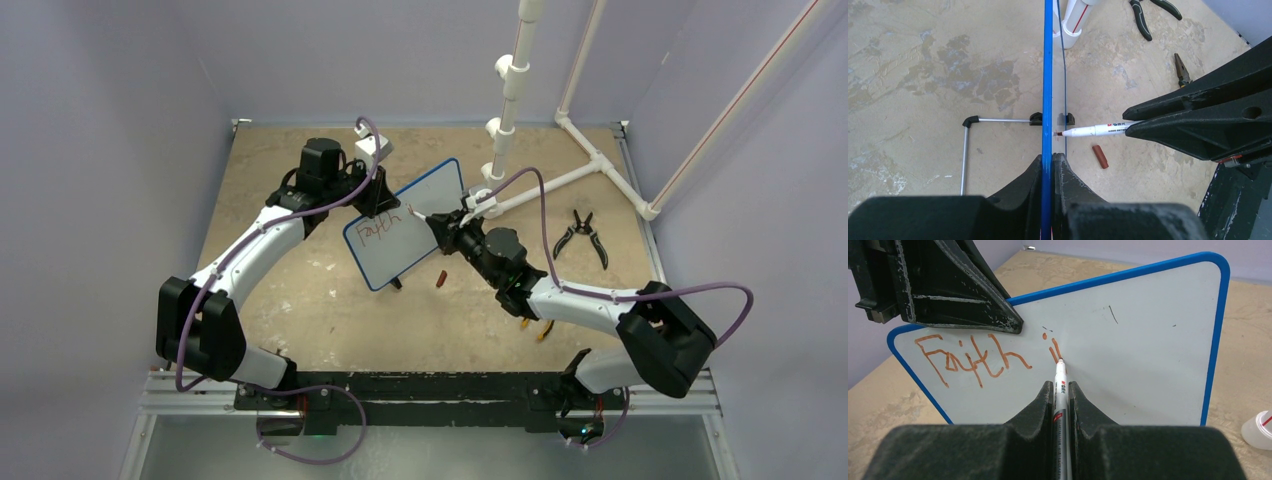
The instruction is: Write a sentence on the whiteboard
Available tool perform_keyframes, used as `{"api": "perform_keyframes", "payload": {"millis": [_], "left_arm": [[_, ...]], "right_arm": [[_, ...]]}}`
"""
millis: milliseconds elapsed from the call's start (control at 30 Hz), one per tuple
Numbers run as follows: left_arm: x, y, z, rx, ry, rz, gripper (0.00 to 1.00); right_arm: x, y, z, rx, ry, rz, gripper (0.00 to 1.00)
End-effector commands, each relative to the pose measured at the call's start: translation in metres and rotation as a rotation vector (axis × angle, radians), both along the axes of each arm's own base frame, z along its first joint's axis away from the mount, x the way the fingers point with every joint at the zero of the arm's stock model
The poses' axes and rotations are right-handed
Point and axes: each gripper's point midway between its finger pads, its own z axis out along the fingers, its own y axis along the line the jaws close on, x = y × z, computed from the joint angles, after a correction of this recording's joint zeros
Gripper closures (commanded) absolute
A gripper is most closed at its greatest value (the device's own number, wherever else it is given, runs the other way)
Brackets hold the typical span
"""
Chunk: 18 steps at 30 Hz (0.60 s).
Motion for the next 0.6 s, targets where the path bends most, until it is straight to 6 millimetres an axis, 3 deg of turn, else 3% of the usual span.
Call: {"api": "perform_keyframes", "payload": {"millis": [0,200,567], "left_arm": [[-0.004,0.0011,0.0012,0.01,-0.027,-0.013,1.0],[-0.0047,0.0007,0.001,0.008,-0.026,-0.014,1.0],[-0.0054,0.0009,0.002,0.006,-0.027,-0.014,1.0]], "right_arm": [[0.0104,0.0003,0.0393,0.067,-0.082,-0.031,1.0],[0.009,-0.0003,0.0471,0.081,-0.096,-0.028,1.0],[0.0166,-0.0065,0.0378,0.072,-0.075,-0.085,1.0]]}}
